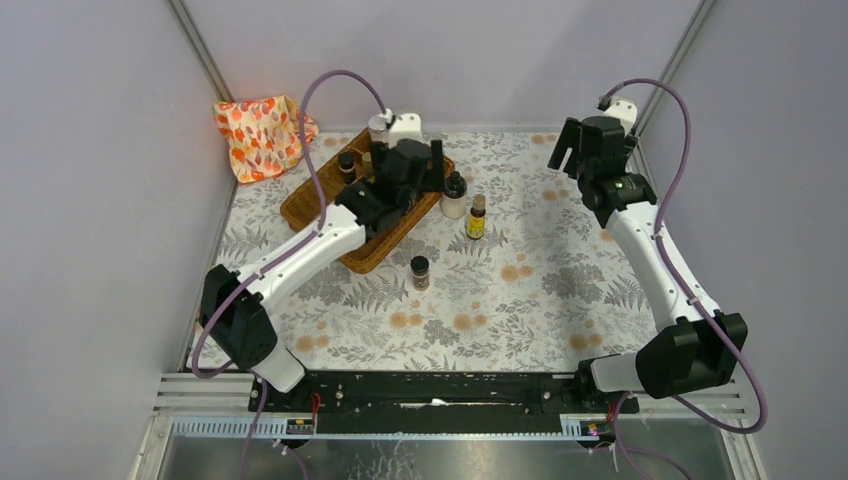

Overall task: Organize the condiment bottles
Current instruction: Pick up the bottle from the center of the board.

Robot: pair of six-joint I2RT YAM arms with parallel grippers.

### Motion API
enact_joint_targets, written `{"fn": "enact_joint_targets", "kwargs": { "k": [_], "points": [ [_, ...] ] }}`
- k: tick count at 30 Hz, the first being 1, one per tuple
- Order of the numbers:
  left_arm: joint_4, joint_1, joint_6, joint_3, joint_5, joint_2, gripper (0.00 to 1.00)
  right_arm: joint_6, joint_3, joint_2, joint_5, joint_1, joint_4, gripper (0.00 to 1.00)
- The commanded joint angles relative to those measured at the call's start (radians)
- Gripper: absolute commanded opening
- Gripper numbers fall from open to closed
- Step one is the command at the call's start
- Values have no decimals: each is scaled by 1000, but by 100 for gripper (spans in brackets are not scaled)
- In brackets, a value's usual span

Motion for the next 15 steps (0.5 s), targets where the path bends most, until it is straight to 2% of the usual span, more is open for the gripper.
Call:
{"fn": "enact_joint_targets", "kwargs": {
  "k": [1, 6, 15],
  "points": [
    [-80, -94, -33, -28, -70, -31, 93, -6, -49, 18, -12, -4, 74, 89],
    [-186, -171, -85, -26, -99, -32, 93, 17, -53, 35, -11, -5, 93, 89],
    [-470, -262, -323, -43, -82, -70, 93, 10, -94, 24, -7, -4, 111, 89]
  ]
}}
